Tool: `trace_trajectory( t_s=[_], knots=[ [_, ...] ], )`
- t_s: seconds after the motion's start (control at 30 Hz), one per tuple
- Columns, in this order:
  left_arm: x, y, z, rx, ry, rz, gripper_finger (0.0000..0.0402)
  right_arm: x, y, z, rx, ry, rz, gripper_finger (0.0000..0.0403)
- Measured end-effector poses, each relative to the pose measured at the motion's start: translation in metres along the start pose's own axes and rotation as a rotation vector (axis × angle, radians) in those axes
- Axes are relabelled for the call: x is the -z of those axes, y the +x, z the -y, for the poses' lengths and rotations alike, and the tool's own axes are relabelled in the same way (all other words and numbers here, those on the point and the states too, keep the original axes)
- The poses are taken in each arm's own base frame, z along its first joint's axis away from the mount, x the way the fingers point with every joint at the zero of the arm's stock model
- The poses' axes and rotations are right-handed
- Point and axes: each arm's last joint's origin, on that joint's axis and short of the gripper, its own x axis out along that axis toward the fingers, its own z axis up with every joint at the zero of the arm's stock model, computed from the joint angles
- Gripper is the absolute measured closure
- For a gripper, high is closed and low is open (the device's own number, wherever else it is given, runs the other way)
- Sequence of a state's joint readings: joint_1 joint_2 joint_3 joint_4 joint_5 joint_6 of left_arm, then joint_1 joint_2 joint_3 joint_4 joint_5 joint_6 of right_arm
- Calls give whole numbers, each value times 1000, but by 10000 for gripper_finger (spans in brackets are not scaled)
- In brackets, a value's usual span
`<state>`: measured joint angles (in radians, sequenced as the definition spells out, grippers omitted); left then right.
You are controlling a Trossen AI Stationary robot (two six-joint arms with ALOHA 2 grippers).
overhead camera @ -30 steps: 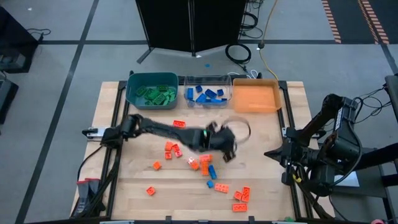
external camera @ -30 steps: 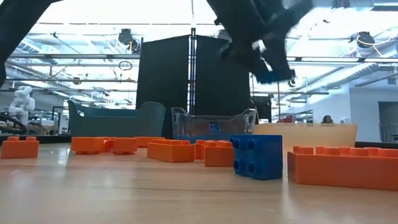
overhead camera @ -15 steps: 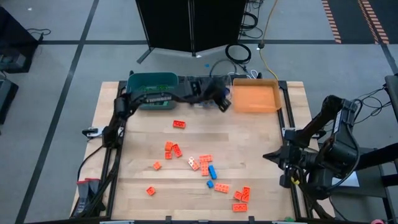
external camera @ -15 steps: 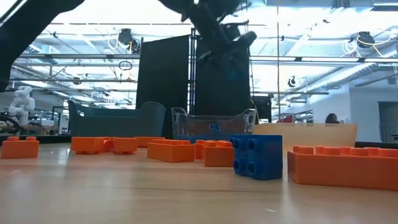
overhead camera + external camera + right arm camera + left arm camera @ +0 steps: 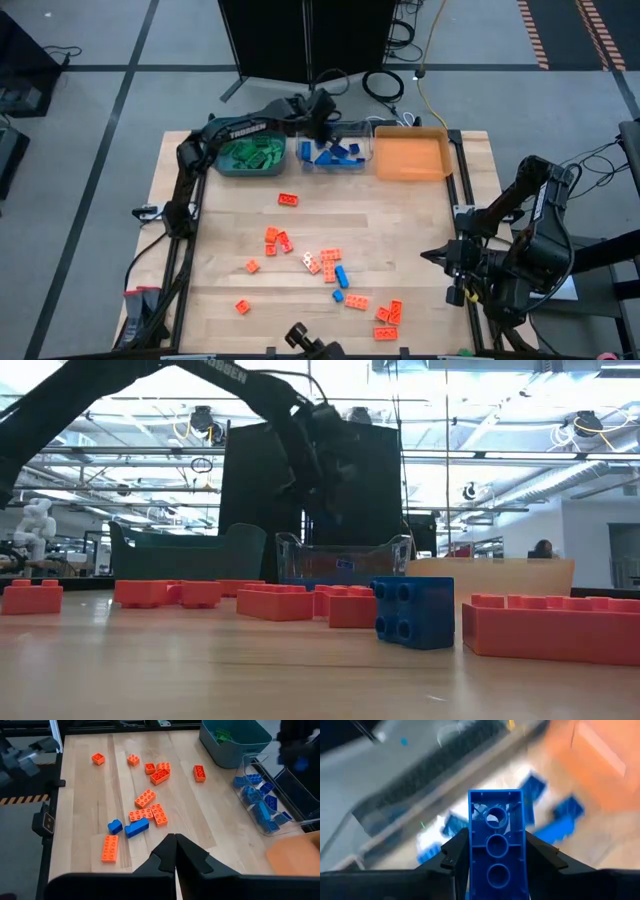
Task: Sort blocks
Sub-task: Put the blue game piece into the transparent bin
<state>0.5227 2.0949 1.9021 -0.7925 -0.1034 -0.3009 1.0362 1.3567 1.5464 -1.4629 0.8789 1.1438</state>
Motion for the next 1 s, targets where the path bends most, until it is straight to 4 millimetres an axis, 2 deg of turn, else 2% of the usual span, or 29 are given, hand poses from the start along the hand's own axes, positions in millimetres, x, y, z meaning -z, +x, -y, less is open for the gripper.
trace_trajectory(
  t_s=[0.3,0.7,0.9,1.0],
  knots=[
    [31,24,6,10,113,-109,261,0,0,0,3,-3,6,402],
    [36,30,1,1,133,-127,261,0,0,0,4,21,8,402],
    [36,30,1,-1,133,-126,195,0,0,0,4,23,8,402],
    [36,30,1,1,154,-126,178,0,0,0,4,23,8,402]
  ],
)
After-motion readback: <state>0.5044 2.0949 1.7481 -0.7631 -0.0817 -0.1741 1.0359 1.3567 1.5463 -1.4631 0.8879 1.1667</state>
